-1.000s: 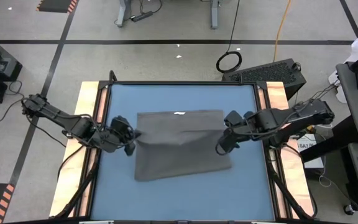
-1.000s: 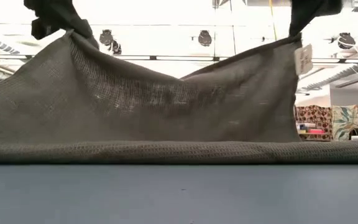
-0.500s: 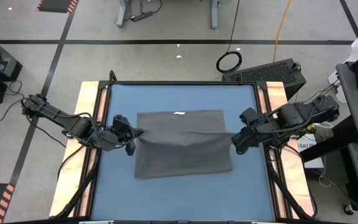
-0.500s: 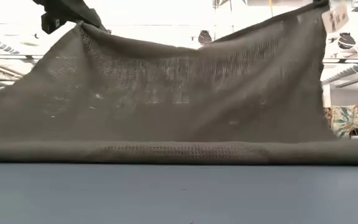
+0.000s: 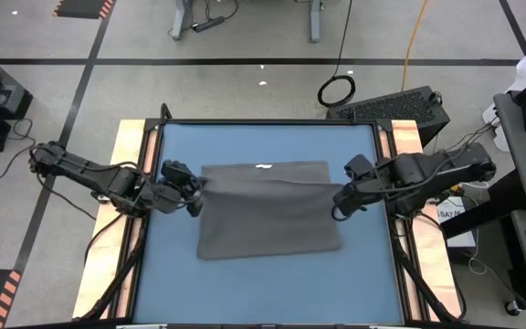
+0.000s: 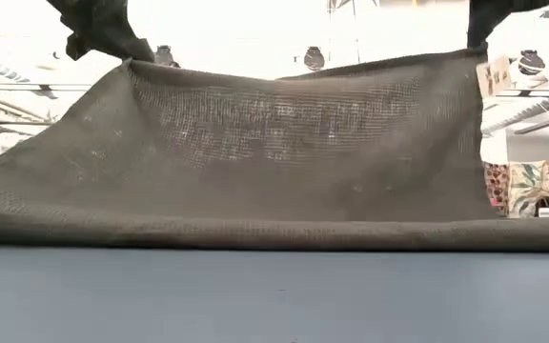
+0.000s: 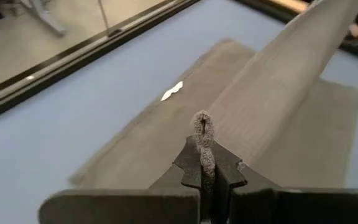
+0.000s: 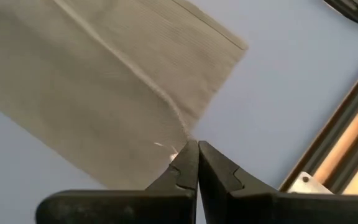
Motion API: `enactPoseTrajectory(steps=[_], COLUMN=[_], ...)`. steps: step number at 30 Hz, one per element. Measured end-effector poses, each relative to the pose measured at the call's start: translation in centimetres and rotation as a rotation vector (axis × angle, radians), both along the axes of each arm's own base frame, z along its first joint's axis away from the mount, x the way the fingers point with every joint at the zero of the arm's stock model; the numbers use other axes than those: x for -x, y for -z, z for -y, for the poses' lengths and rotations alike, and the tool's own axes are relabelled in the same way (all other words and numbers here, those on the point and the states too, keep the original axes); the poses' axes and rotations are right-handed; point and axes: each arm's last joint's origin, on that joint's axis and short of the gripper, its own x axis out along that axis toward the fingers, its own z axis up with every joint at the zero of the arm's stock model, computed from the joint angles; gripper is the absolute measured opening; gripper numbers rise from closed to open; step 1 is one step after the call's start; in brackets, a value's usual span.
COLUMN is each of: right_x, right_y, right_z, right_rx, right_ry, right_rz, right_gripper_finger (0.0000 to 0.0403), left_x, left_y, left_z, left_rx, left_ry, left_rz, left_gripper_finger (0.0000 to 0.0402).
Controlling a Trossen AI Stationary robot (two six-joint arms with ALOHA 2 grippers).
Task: Roll towel
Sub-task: Roll the gray towel
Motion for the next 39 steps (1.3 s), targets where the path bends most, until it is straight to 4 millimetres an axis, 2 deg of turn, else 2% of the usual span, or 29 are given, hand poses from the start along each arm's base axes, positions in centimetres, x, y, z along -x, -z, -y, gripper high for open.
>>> enactPoseTrajectory(steps=[11, 22, 29, 34, 39], right_x=[-0.4, -1.7, -1.3, -1.5, -1.8], right_y=[1.1, 5.1, 7.2, 7.9, 8.3], right_z=[0.7, 0.4, 0.6, 1.1, 1.7], right_rx=[0.131, 0.145, 0.18, 0.278, 0.29], right_ry=[0.046, 0.055, 0.047, 0.06, 0.079], right_rz=[0.018, 0.047, -0.024, -0.004, 0.002], right_gripper_finger=[0.0, 0.0, 0.0, 0.0, 0.0], left_x=[-0.4, -2.0, -1.6, -1.0, -0.8], left_y=[0.7, 2.7, 3.0, 3.2, 3.2], left_z=[-0.4, 0.0, -0.1, -0.4, -0.6], left_rx=[-0.012, -0.052, -0.074, -0.15, -0.176], left_ry=[-0.021, -0.026, -0.03, -0.064, -0.074], left_rz=[-0.064, -0.201, -0.255, -0.314, -0.334], left_gripper_finger=[0.0004, 0.0004, 0.0004, 0.0004, 0.0004])
